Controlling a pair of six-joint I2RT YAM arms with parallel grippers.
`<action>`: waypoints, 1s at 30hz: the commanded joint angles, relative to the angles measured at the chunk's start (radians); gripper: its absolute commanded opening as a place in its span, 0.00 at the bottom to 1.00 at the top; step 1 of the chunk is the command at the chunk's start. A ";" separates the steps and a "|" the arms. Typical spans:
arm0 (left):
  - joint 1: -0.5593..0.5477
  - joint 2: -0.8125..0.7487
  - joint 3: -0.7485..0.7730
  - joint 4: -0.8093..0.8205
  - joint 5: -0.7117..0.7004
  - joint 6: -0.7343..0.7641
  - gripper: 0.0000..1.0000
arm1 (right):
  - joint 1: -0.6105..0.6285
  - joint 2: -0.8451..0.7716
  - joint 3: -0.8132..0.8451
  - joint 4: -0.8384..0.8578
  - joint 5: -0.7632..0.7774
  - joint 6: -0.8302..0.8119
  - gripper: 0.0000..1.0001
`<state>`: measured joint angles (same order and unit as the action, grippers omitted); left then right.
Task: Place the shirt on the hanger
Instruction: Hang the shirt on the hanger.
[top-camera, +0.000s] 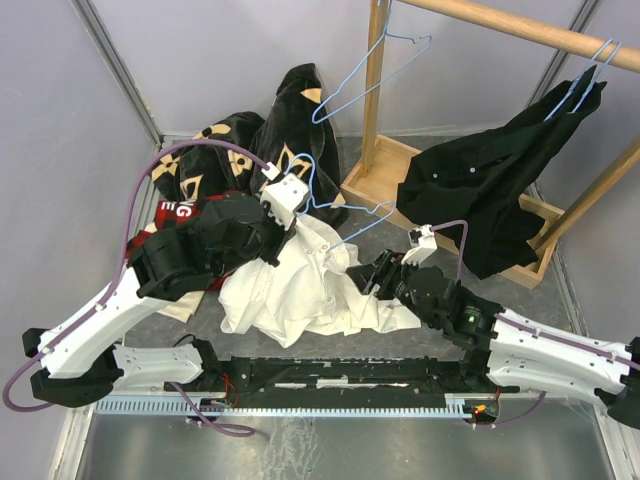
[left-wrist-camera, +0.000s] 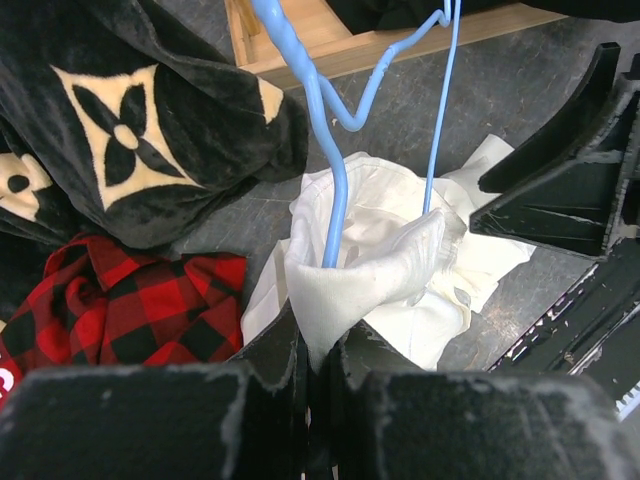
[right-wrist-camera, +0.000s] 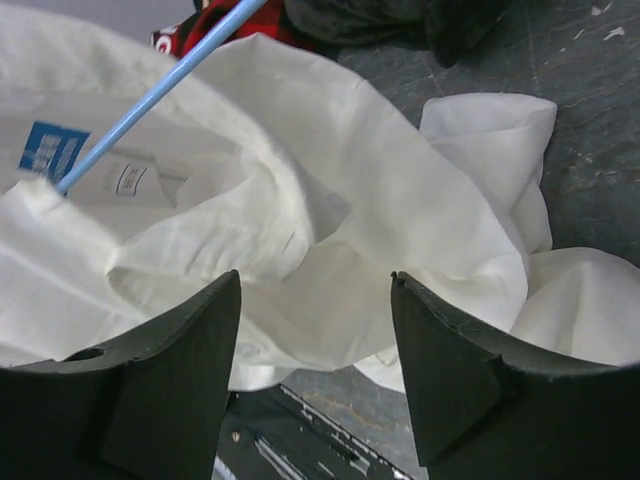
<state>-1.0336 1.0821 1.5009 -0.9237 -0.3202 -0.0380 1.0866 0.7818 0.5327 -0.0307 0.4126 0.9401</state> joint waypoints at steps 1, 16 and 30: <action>0.000 -0.015 0.051 0.065 -0.005 -0.027 0.03 | 0.007 0.040 0.018 0.144 0.138 0.096 0.69; 0.001 -0.036 0.041 0.062 0.011 -0.028 0.03 | 0.007 0.235 -0.001 0.339 0.075 0.253 0.69; 0.001 -0.087 0.009 0.061 -0.006 -0.044 0.03 | -0.008 0.338 0.022 0.489 0.054 0.281 0.14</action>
<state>-1.0336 1.0355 1.5055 -0.9249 -0.3130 -0.0383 1.0866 1.1358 0.5308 0.3981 0.4461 1.2186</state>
